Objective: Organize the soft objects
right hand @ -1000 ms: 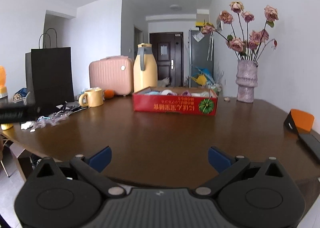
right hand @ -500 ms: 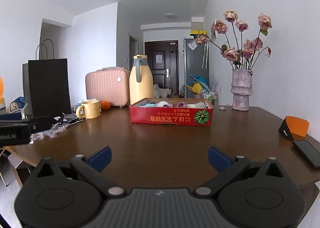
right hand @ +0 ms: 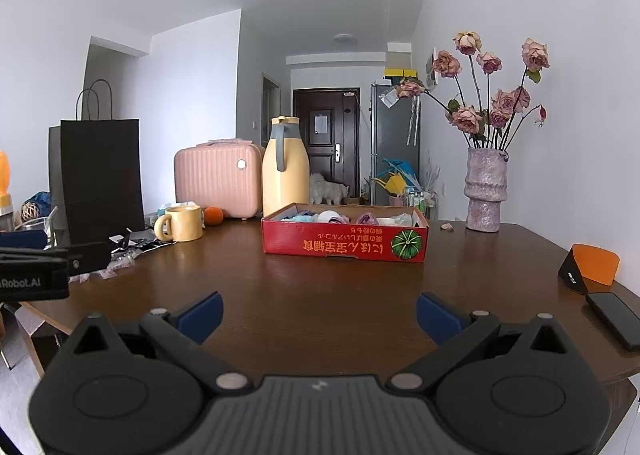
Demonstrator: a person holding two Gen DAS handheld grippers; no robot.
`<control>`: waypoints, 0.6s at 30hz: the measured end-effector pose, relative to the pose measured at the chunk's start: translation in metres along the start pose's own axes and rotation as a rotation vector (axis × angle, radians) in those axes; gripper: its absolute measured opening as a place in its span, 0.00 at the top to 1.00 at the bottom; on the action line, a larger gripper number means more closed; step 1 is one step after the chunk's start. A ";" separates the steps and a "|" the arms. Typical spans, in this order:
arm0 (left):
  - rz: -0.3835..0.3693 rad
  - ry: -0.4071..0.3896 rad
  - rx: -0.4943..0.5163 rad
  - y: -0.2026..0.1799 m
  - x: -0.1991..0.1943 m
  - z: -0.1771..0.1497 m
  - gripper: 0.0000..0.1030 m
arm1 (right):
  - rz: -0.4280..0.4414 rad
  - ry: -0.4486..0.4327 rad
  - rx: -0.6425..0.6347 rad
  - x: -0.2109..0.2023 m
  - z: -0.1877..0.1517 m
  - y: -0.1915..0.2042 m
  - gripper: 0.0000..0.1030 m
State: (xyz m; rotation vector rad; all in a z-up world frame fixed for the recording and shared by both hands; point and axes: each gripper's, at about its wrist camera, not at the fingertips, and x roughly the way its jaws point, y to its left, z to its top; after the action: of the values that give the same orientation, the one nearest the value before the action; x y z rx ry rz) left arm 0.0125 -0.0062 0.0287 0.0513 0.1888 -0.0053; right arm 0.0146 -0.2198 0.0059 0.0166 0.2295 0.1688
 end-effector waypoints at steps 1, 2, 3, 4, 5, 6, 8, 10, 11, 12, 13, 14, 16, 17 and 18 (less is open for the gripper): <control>0.001 0.001 0.001 0.000 0.000 0.000 0.00 | 0.000 0.000 0.003 0.000 0.000 0.000 0.00; 0.000 0.000 0.002 0.000 0.000 -0.001 0.00 | -0.003 0.000 0.008 0.000 -0.001 -0.001 0.00; -0.001 -0.001 0.003 0.000 0.000 -0.001 0.00 | -0.009 -0.004 0.010 -0.001 -0.002 -0.001 0.00; -0.002 -0.001 0.004 0.000 0.000 -0.001 0.00 | -0.016 -0.010 0.010 -0.001 -0.002 -0.001 0.00; -0.003 -0.001 0.006 0.000 0.000 -0.001 0.00 | -0.020 -0.015 0.008 -0.001 -0.002 0.000 0.00; -0.004 0.000 0.007 0.000 0.000 -0.002 0.00 | -0.018 -0.013 0.003 -0.001 -0.002 0.000 0.00; -0.004 0.002 0.008 0.000 0.002 -0.001 0.00 | -0.013 -0.011 0.000 -0.001 -0.003 0.001 0.00; -0.004 0.001 0.009 0.000 0.002 -0.001 0.00 | -0.010 -0.011 0.000 -0.001 -0.002 0.001 0.00; -0.005 0.001 0.008 0.000 0.002 -0.001 0.00 | -0.010 -0.011 0.000 -0.001 -0.002 0.001 0.00; -0.005 0.002 0.008 0.000 0.002 -0.001 0.00 | -0.012 -0.011 0.001 -0.001 -0.002 0.000 0.00; -0.006 0.003 0.008 0.000 0.002 -0.002 0.00 | -0.013 -0.011 0.002 -0.001 -0.002 0.000 0.00; -0.005 0.003 0.007 0.000 0.002 -0.001 0.00 | -0.013 -0.011 0.003 -0.001 -0.002 0.000 0.00; -0.003 0.003 0.006 0.000 0.002 -0.002 0.00 | -0.013 -0.009 0.006 0.000 -0.002 -0.001 0.00; -0.003 0.003 0.007 0.001 0.002 -0.001 0.00 | -0.013 -0.009 0.006 0.000 -0.002 -0.001 0.00; -0.004 0.003 0.006 0.001 0.002 -0.001 0.00 | -0.016 -0.008 0.007 0.000 -0.002 -0.001 0.00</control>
State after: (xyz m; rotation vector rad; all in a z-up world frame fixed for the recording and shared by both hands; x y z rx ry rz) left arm 0.0140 -0.0056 0.0272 0.0572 0.1919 -0.0093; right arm 0.0143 -0.2207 0.0039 0.0227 0.2218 0.1523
